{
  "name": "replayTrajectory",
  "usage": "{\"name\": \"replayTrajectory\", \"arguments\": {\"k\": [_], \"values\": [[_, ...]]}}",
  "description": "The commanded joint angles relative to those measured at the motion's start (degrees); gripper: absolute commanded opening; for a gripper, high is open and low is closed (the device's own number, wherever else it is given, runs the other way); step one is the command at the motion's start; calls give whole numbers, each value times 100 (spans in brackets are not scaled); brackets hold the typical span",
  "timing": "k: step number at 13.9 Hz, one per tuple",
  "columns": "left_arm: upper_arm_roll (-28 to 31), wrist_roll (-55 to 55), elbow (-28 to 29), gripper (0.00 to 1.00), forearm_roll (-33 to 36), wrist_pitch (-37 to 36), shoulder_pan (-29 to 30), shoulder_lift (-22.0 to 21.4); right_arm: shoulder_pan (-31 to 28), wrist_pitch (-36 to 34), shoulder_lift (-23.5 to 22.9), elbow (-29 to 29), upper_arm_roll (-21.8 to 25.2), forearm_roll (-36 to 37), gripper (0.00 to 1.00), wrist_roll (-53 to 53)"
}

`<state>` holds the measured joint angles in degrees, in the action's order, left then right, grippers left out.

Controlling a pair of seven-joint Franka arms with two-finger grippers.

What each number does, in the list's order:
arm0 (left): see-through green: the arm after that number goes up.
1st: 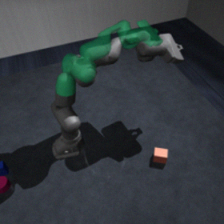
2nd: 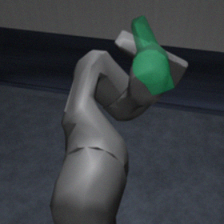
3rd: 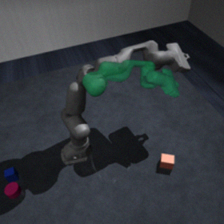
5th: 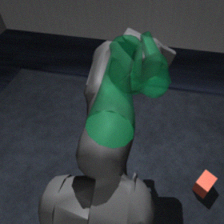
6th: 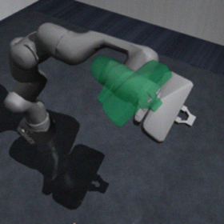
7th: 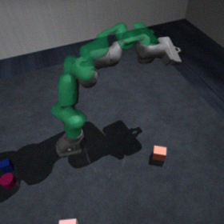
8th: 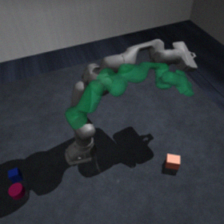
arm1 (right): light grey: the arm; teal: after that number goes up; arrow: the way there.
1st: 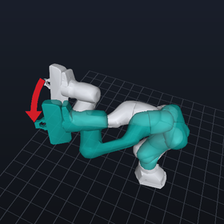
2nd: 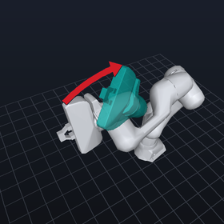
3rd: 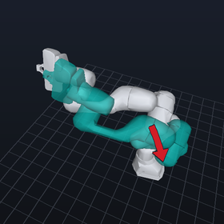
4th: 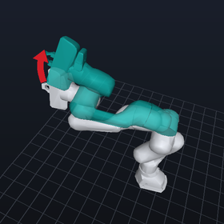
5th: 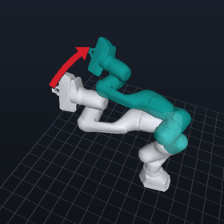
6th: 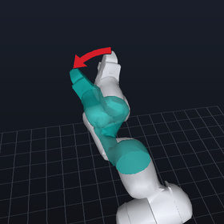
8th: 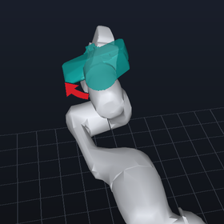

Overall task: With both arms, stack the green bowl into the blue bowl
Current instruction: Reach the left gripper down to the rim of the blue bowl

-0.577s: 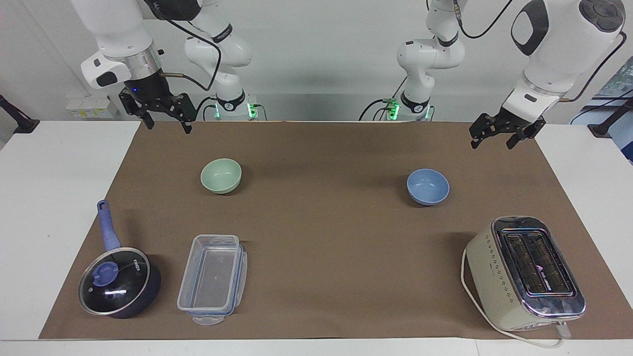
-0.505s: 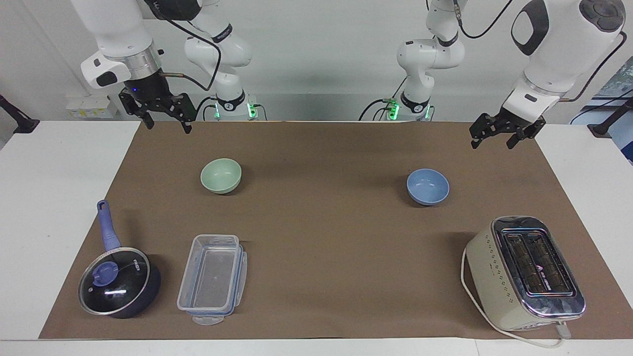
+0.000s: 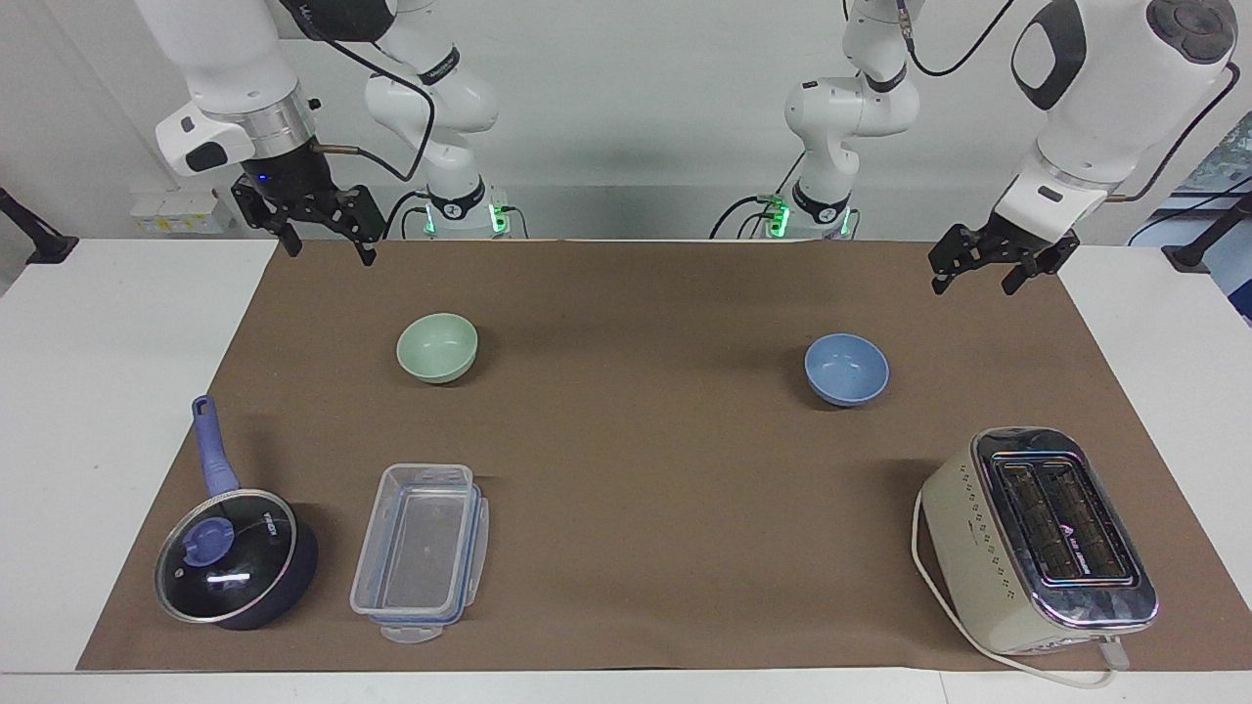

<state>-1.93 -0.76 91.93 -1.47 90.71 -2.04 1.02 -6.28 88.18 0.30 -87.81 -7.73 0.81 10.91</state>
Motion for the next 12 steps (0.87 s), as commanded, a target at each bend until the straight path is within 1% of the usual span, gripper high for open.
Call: {"name": "replayTrajectory", "arguments": {"k": [1, 5, 7, 9, 12], "values": [[44, -3, 228, 100, -47, 157, -68, -172, -40, -2, -65, 106, -18, -10, 100, 86], [44, 15, 386, 100, -47, 271, -7, -251, -40, 6, -65, 106, -27, -10, 100, 77], [44, 15, 667, 100, -47, 525, -7, -382, -40, 6, -65, 106, -27, -10, 100, 86], [52, 41, 1106, 100, -47, 893, 2, -593, -40, 6, -65, 115, -18, -10, 100, 78], [52, 41, 1432, 100, -47, 1219, -16, -603, -40, 6, -65, 106, -27, -10, 100, 86]]}}
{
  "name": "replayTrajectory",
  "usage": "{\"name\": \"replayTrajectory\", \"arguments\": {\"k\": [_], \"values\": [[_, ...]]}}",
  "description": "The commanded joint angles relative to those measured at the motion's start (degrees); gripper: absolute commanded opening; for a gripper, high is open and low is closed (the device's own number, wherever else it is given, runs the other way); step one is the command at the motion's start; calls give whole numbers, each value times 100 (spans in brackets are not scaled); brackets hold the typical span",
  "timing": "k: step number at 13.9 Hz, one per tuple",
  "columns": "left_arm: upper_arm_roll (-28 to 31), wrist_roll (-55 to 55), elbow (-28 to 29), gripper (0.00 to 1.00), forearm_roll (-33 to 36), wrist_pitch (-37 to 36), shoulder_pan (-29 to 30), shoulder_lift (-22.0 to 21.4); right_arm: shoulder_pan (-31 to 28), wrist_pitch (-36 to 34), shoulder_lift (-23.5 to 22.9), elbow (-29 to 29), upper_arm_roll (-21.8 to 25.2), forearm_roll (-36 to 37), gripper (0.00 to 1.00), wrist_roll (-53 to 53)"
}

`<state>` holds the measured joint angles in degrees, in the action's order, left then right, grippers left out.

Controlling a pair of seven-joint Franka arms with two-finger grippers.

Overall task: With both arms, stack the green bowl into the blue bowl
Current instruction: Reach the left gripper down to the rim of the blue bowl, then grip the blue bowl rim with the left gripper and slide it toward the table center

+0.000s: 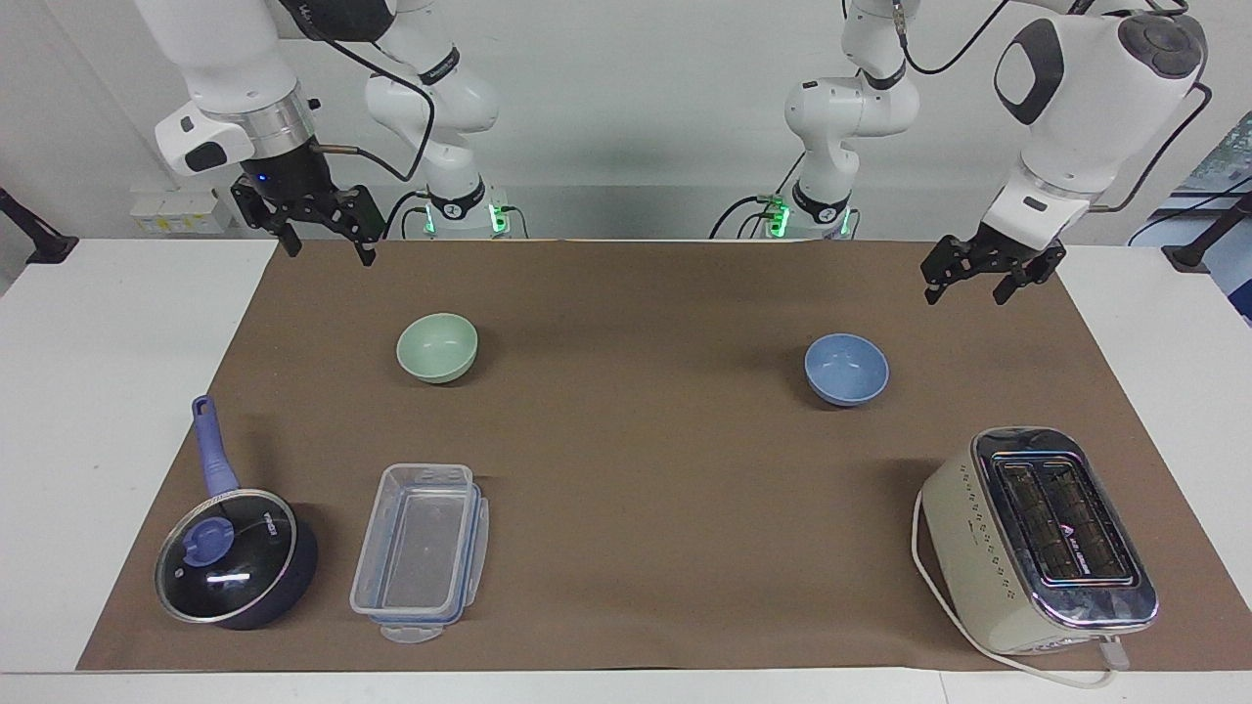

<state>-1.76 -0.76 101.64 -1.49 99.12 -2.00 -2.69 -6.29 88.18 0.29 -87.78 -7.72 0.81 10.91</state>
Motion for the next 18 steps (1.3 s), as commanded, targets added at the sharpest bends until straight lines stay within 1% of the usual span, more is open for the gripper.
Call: {"name": "replayTrajectory", "arguments": {"k": [1, 3, 5, 6, 13, 15, 17, 18], "values": [[36, 41, 593, 100, -45, 510, -46, -241, -39, 6, -64, 103, -28, -10, 100, 86], [36, 32, 970, 100, -53, 887, -63, -337, -39, 6, -64, 103, -28, -10, 100, 77], [27, 32, 1471, 100, -54, 1327, -81, -512, -39, 6, -73, 103, -28, -10, 100, 86], [27, 32, 1621, 100, -54, 1485, -90, -513, -39, 6, -64, 103, -28, -10, 100, 86], [27, 50, 2711, 100, -54, 2751, -265, -469, -39, 6, -64, 103, -28, -10, 100, 78], [27, 50, 2992, 100, -54, 3137, -274, -390, -39, 6, -64, 103, -28, -10, 100, 86], [27, 58, 3370, 100, -54, 3752, -327, -311, -39, 6, -64, 103, -28, -10, 100, 78], [27, 67, 3458, 100, -54, 3920, -327, -241, -39, -81, -46, 103, -28, -19, 100, 77]]}}
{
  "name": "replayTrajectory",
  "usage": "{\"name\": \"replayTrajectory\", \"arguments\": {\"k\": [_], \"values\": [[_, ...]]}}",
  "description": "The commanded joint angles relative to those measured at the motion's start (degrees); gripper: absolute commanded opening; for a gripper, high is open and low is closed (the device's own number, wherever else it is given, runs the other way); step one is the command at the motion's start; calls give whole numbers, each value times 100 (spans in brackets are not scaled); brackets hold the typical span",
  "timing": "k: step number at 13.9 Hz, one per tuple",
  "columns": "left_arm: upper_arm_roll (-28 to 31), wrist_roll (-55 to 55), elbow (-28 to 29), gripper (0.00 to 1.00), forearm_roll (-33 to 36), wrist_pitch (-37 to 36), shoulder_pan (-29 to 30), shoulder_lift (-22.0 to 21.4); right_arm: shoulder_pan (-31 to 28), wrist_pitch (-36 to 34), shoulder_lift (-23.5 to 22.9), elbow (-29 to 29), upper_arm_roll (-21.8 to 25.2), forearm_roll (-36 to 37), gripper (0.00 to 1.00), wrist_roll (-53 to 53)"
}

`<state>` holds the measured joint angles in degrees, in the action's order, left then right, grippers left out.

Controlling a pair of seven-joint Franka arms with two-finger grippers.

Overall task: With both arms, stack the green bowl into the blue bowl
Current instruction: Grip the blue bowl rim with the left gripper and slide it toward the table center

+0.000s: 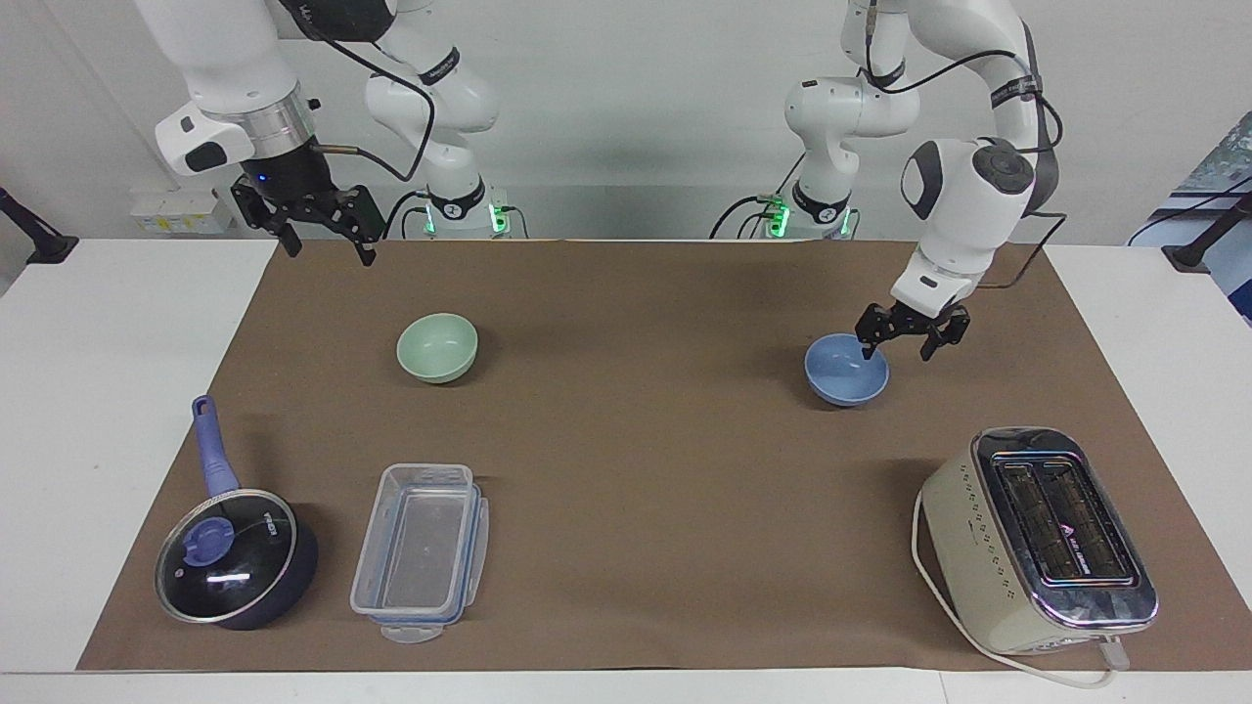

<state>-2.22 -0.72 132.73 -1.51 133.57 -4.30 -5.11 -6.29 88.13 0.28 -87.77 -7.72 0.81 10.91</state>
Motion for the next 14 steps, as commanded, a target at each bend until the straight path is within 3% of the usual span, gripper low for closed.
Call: {"name": "replayTrajectory", "arguments": {"k": [1, 6, 7, 8, 9, 14], "values": [[73, 64, 394, 100, -52, 590, -97, 45, -4, -216, -10, 59, -28, -19, 100, 69], [73, 55, 701, 100, -52, 1257, -114, 431, -4, -209, -1, 41, -45, -28, 100, 51], [73, 29, 772, 85, -52, 1390, -115, 467, -4, -209, -10, 41, -45, -28, 100, 51], [73, 37, 772, 24, -52, 1365, -106, 458, -4, -209, -10, 41, -45, -28, 100, 60], [73, 46, 764, 0, -52, 1365, -114, 467, -12, -200, -10, 41, -36, -28, 100, 60], [73, 55, 650, 0, -52, 1347, -106, 397, -30, -191, -1, 41, -36, -28, 100, 51]]}}
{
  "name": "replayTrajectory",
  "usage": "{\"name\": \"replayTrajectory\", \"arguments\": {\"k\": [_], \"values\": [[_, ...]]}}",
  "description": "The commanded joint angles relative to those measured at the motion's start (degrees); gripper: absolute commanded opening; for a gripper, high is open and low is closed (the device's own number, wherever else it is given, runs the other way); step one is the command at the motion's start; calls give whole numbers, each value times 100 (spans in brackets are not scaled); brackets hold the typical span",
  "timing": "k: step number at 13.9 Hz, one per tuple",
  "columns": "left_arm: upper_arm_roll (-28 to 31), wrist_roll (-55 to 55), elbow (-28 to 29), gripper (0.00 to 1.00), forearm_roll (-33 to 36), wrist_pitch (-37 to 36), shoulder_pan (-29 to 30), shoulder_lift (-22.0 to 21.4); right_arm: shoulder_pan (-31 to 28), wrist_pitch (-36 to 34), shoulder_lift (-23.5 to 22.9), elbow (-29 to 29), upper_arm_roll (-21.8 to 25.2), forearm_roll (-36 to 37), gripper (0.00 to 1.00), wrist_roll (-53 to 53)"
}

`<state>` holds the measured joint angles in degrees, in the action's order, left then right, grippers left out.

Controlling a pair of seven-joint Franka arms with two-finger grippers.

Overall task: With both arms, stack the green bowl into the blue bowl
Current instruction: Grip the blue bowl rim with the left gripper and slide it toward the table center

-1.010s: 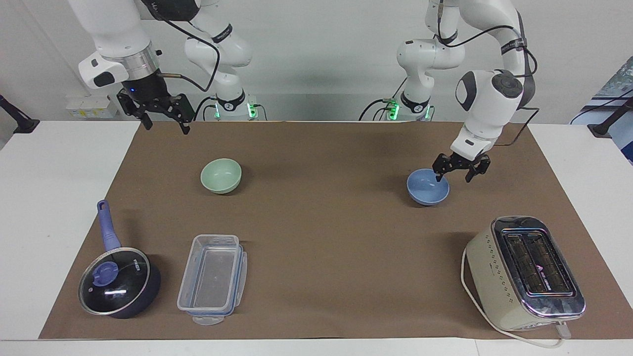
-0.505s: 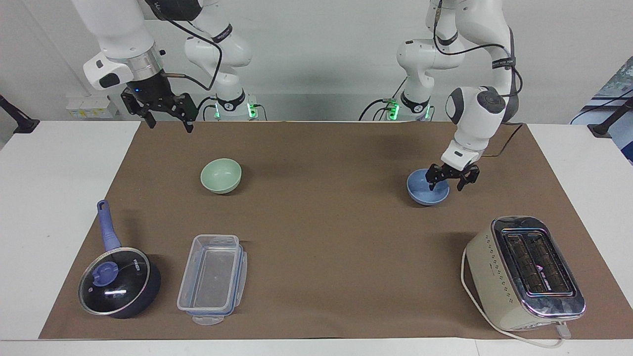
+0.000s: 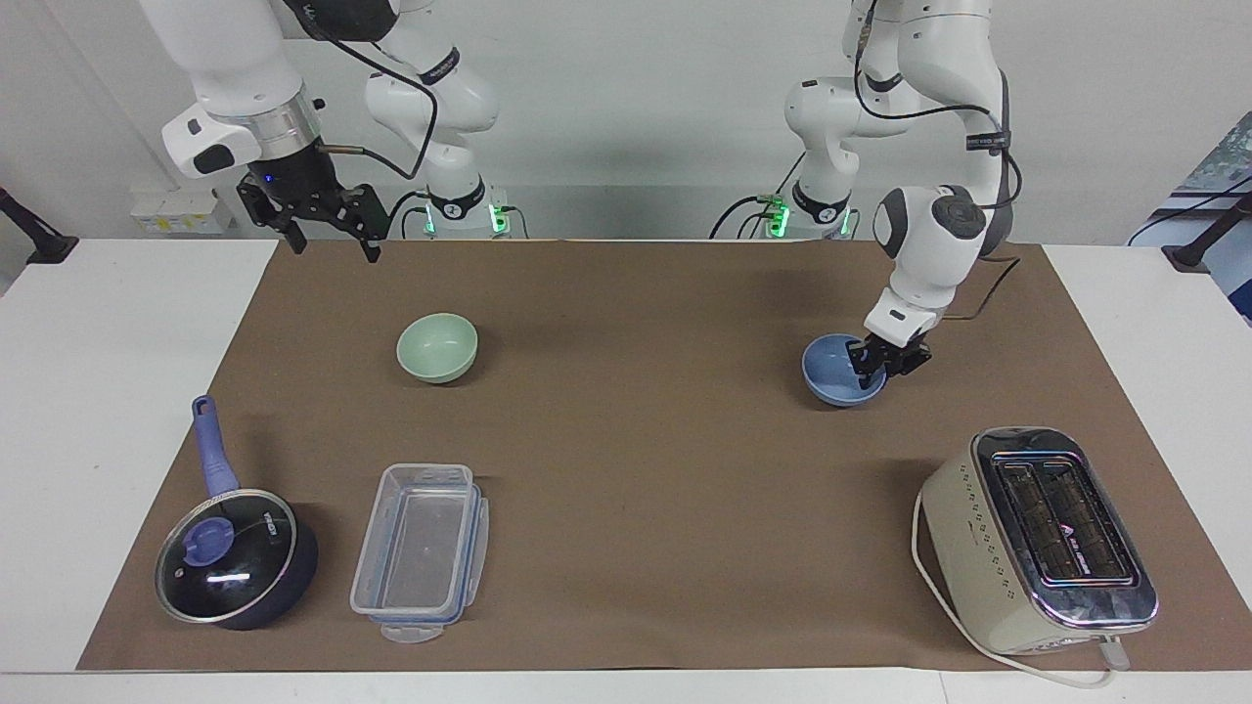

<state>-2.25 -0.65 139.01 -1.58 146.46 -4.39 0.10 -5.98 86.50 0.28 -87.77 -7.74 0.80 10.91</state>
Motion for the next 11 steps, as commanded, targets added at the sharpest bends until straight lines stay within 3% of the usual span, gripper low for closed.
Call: {"name": "replayTrajectory", "arguments": {"k": [1, 7, 11], "values": [[75, 22, -92, 0, -44, -72, -97, -159, -62, -11, -10, 41, -35, -27, 100, 51], [75, -5, -1190, 0, -44, -1837, -97, -458, -62, -11, -1, 24, -26, -27, 100, 51], [40, -66, -2270, 0, -79, -3190, -106, -476, -70, -2, -1, 15, -26, -27, 100, 42]]}}
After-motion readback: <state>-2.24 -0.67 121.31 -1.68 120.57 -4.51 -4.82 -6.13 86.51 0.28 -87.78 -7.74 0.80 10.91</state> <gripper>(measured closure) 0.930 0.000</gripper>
